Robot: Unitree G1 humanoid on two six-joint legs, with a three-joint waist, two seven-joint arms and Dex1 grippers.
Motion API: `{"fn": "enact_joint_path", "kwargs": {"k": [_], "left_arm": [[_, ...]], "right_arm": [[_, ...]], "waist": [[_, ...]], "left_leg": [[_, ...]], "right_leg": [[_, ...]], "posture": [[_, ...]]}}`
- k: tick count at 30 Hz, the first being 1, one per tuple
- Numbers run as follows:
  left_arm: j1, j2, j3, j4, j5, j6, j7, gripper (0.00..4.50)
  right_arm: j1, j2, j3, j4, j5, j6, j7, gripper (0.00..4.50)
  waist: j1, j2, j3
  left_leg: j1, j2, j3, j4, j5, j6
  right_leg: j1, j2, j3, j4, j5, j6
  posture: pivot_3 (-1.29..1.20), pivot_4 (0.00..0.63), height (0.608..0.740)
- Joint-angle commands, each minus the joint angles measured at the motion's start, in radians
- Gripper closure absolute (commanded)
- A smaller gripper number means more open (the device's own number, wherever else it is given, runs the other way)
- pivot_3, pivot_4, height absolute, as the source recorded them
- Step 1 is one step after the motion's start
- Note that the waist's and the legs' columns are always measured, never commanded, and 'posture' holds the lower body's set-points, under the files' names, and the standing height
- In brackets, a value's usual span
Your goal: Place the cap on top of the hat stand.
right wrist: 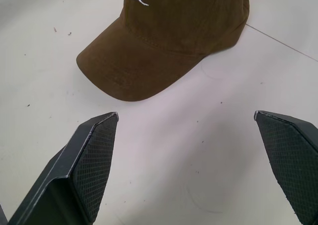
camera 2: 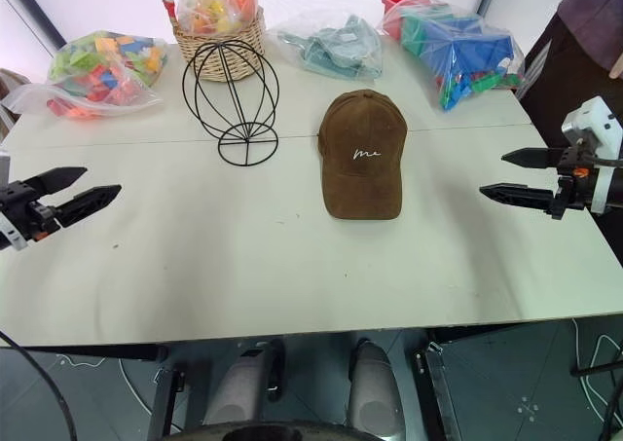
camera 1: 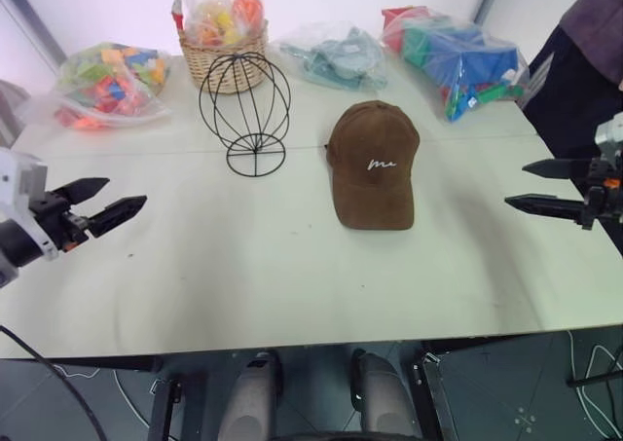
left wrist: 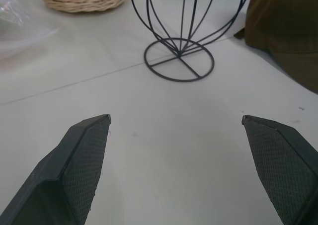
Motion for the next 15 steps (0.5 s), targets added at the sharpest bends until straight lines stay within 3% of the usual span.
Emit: {"fn": "enact_joint_path", "kwargs": {"k": [1, 15], "left_arm": [[0.008, 0.022, 0.052, -0.021, -0.013, -0.005, -0.014, 0.06], [0.05, 0.065, 0.062, -0.012, 0.007, 0.0, -0.06, 0.06]], "right_arm": [[-0.03, -0.006, -0.015, 0.006, -0.004, -0.023, -0.002, 0.0], [-0.054, 0.007, -0.009, -0.011, -0.011, -0.013, -0.026, 0.0]], "waist": [[0.0, 0.0, 0.0], [0.0, 0.0, 0.0]], "left_leg": [[0.0, 0.0, 0.0, 0.0, 0.0, 0.0], [0.0, 0.0, 0.0, 0.0, 0.0, 0.0]], "right_leg": [[0.0, 0.0, 0.0, 0.0, 0.0, 0.0], [0.0, 0.0, 0.0, 0.0, 0.0, 0.0]], "posture": [[0.0, 0.15, 0.74], [0.0, 0.15, 0.74]]}}
